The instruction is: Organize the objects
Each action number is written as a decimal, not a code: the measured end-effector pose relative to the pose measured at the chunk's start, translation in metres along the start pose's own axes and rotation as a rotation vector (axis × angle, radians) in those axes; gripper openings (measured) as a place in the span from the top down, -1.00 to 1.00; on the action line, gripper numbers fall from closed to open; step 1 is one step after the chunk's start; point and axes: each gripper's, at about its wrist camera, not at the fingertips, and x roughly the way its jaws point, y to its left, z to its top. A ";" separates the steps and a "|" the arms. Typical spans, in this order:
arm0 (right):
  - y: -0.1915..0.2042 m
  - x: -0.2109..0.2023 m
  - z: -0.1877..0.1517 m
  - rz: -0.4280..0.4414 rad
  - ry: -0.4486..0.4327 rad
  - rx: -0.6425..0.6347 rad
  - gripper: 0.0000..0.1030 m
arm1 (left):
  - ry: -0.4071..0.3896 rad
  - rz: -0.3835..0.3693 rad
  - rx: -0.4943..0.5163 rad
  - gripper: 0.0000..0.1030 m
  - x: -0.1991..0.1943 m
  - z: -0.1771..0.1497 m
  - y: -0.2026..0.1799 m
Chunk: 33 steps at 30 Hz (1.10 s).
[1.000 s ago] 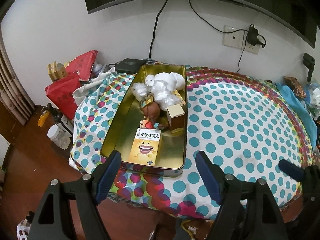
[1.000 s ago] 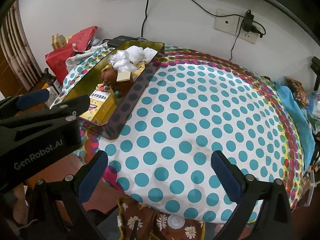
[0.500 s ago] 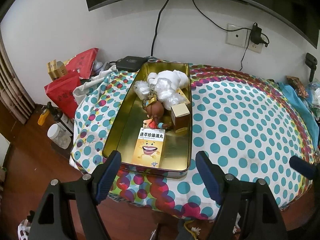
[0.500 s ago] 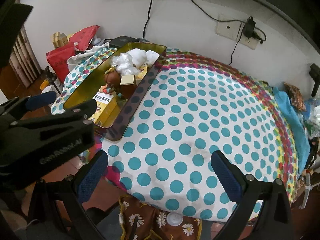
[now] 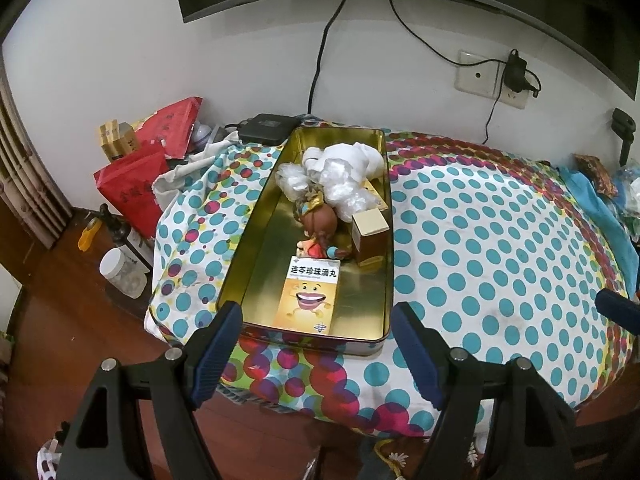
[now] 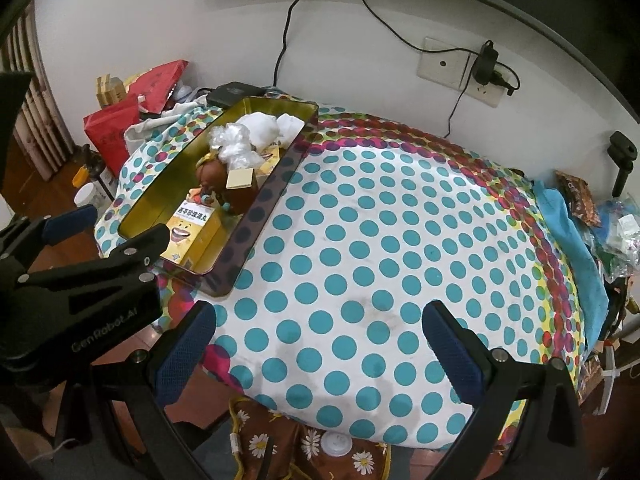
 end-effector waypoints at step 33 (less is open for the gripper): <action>-0.001 -0.001 0.012 -0.027 -0.010 -0.001 -0.99 | 0.000 0.041 0.010 -0.53 -0.002 0.005 0.015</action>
